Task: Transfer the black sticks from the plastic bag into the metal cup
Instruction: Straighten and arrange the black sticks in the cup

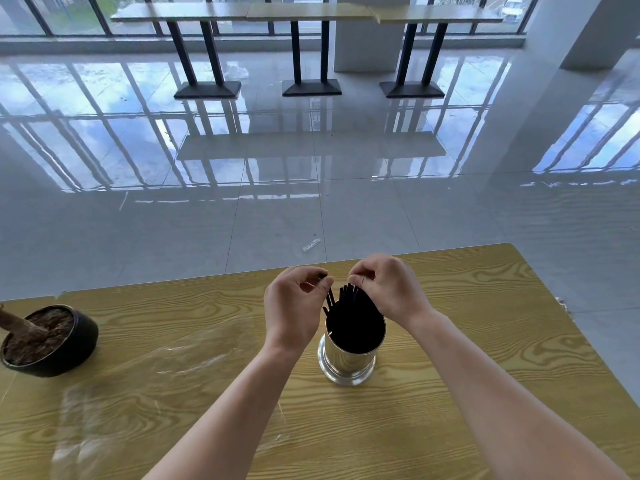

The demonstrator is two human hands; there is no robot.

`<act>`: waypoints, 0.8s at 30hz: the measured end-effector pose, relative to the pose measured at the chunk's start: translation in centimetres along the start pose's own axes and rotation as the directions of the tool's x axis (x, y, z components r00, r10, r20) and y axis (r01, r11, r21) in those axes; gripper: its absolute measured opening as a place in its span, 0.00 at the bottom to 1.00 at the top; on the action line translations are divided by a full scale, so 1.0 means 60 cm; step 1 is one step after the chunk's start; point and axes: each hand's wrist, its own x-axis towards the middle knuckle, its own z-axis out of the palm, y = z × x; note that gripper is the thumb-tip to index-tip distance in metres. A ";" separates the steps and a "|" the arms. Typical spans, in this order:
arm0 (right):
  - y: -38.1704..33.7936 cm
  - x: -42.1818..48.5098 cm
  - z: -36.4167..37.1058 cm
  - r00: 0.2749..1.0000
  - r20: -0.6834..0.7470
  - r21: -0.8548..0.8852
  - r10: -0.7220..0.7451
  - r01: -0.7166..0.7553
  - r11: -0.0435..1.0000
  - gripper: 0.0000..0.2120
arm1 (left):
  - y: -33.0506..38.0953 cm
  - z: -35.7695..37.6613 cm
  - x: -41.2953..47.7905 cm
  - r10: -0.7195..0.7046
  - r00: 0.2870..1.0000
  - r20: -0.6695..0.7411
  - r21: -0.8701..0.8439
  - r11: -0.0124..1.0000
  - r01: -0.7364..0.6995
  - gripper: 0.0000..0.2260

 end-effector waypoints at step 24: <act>-0.085 0.012 -0.046 0.968 -0.240 0.185 -0.072 0.118 0.976 0.07 | 0.058 0.013 0.034 0.069 0.991 0.117 -0.157 0.986 -0.050 0.03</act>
